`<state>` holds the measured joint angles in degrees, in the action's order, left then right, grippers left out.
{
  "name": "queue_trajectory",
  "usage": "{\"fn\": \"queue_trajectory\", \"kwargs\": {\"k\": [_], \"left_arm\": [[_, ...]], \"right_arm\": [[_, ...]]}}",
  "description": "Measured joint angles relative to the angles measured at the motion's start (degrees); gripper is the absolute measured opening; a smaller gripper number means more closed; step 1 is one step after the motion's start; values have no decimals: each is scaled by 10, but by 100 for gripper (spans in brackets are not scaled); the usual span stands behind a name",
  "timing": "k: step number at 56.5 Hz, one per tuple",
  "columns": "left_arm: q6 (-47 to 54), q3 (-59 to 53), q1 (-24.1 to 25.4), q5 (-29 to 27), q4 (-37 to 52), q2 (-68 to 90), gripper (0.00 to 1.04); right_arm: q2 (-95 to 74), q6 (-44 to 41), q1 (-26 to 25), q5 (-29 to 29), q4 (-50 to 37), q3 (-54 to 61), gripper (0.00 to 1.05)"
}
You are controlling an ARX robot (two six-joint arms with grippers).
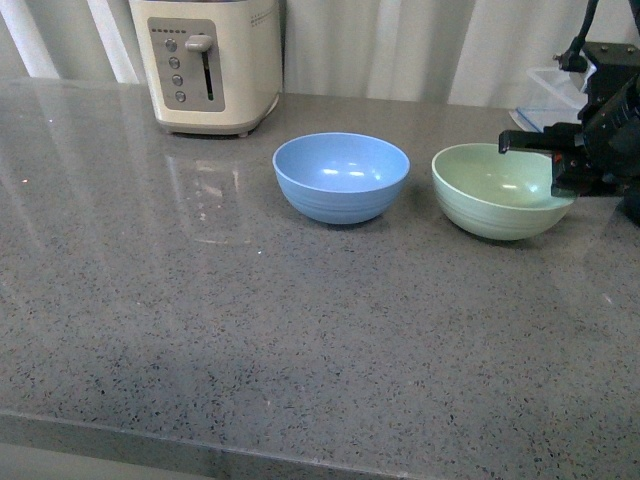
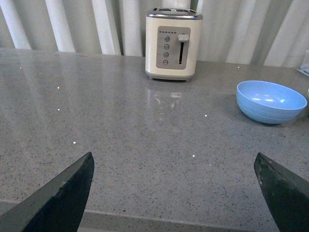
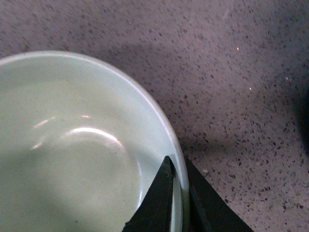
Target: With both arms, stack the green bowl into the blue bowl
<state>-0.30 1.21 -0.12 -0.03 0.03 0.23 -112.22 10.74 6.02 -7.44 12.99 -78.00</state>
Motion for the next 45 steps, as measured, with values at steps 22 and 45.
{"fn": "queue_trajectory", "kwargs": {"k": [22,45], "left_arm": [[0,0,0,0,0,0,98],[0,0,0,0,0,0,98]], "right_arm": [[119,-17,7,18,7,-10,1],[63,-13,134,34,-19,-94,1]]}}
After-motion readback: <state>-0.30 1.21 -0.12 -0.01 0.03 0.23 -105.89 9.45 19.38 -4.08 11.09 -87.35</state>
